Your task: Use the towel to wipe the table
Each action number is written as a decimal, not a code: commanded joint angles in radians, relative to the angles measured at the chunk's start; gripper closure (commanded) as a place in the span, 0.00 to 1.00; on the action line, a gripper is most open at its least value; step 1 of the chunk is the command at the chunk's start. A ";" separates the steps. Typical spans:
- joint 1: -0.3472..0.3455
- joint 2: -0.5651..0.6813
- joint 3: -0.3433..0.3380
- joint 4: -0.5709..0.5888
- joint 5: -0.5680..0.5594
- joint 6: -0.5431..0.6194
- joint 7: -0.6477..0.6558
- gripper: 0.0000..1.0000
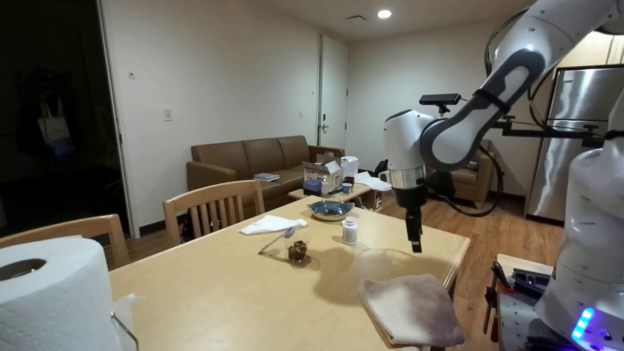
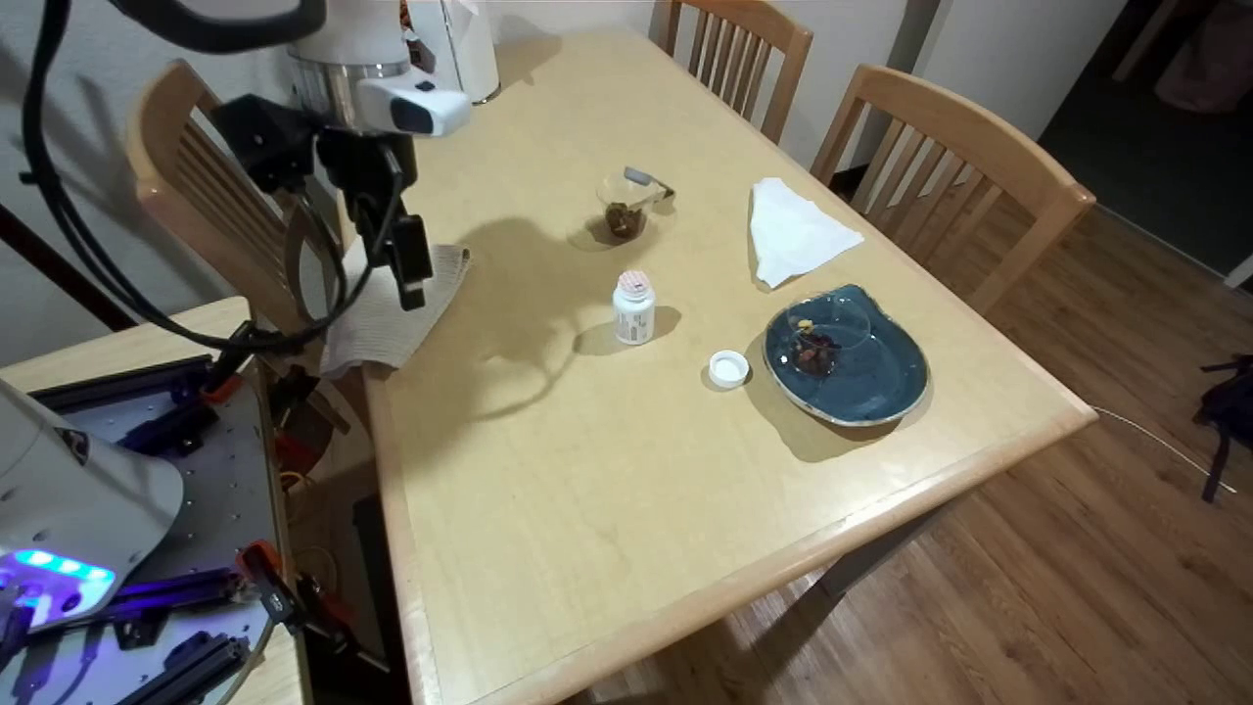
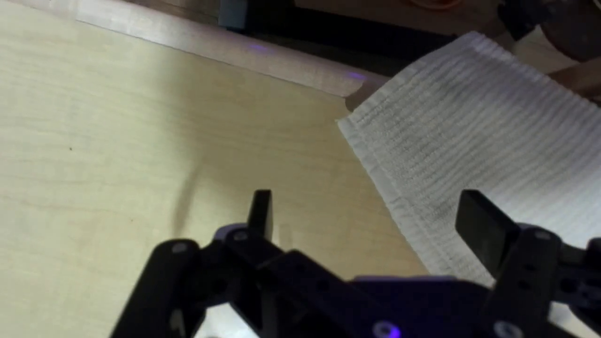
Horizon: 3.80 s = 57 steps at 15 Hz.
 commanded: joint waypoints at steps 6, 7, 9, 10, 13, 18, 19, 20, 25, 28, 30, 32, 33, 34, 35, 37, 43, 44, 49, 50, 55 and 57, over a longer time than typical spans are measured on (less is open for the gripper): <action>0.054 0.215 -0.009 -0.005 -0.169 0.062 -0.024 0.00; 0.054 0.227 -0.009 -0.001 -0.172 0.063 -0.027 0.00; 0.051 0.233 -0.012 0.002 -0.169 0.057 -0.044 0.00; 0.049 0.232 -0.016 -0.002 -0.175 0.070 -0.027 0.00; 0.046 0.233 -0.028 0.001 -0.178 0.040 -0.040 0.00; 0.050 0.246 -0.034 0.003 -0.193 0.023 -0.042 0.41; 0.051 0.246 -0.033 0.002 -0.192 0.020 -0.051 0.47; 0.051 0.247 -0.033 0.002 -0.190 0.015 -0.054 0.55; 0.041 0.236 -0.042 -0.003 -0.181 -0.008 -0.094 0.87; 0.039 0.224 -0.051 -0.006 -0.176 -0.018 -0.088 0.54; 0.045 0.239 -0.049 0.001 -0.174 -0.003 -0.063 0.72; 0.045 0.232 -0.049 0.000 -0.174 -0.003 -0.064 0.59; 0.045 0.230 -0.049 0.000 -0.174 -0.003 -0.064 0.54; 0.045 0.230 -0.049 0.000 -0.174 -0.003 -0.064 0.53; 0.045 0.230 -0.049 0.000 -0.174 -0.003 -0.064 0.28; 0.050 0.225 -0.046 -0.021 -0.214 0.099 -0.068 0.21; 0.104 0.374 -0.008 0.003 -0.296 0.363 -0.167 0.00; 0.116 0.397 -0.005 0.008 -0.318 0.388 -0.178 0.00; 0.129 0.460 -0.001 0.059 -0.306 0.328 -0.245 0.40; 0.129 0.471 0.001 0.066 -0.302 0.319 -0.254 0.47; 0.135 0.479 0.007 0.091 -0.299 0.253 -0.270 0.79; 0.134 0.475 0.001 0.104 -0.306 0.219 -0.258 0.92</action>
